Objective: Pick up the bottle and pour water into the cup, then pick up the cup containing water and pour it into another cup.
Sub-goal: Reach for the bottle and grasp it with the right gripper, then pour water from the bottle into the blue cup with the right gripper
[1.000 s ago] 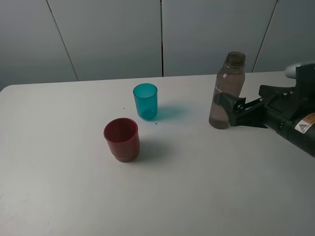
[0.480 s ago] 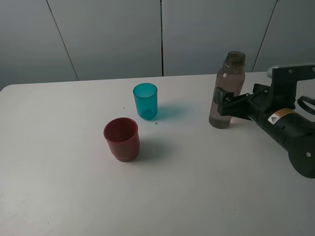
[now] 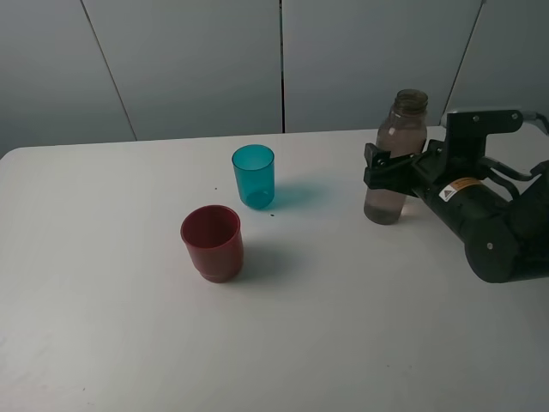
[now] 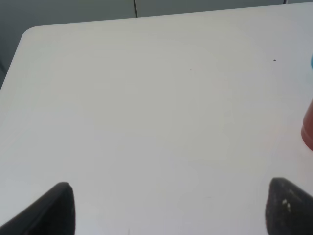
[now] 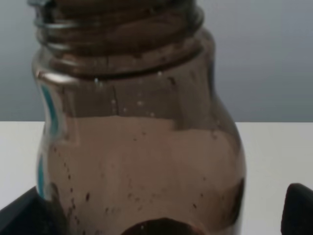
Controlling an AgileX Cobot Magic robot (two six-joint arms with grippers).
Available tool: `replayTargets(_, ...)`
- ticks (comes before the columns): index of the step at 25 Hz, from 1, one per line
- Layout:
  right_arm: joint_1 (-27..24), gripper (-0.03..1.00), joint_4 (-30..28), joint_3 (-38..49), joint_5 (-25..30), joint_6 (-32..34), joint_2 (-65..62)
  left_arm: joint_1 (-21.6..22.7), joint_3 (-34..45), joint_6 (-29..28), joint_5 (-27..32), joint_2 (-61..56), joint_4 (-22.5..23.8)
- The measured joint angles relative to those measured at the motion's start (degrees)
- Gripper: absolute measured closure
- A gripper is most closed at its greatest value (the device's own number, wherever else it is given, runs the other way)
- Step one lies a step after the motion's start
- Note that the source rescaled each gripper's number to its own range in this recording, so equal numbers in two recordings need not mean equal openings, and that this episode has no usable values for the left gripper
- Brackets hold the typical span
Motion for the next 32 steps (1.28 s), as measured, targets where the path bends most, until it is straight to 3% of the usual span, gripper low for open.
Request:
replayTargets(13,0.0,-0.03,-1.61,-4.01,-0.27,-0.11,4.49,0.0,0.0,0.0,0.0,0.0,0.0)
replayTargets(14,0.0,0.07,-1.61,-4.01,-0.27,-0.11,4.6,0.0,0.0,0.0,0.0,0.0,0.11)
replayTargets(15,0.0,0.27,-1.61,-4.01,-0.27,-0.11,4.73,0.0,0.0,0.0,0.0,0.0,0.12)
replayTargets(17,0.0,0.95,-1.35,-4.01,-0.27,-0.32,4.73,0.0,0.0,0.0,0.0,0.0,0.66)
replayTargets(32,0.0,0.95,-1.47,-4.01,-0.27,-0.66,4.73,0.0,0.0,0.0,0.0,0.0,2.16)
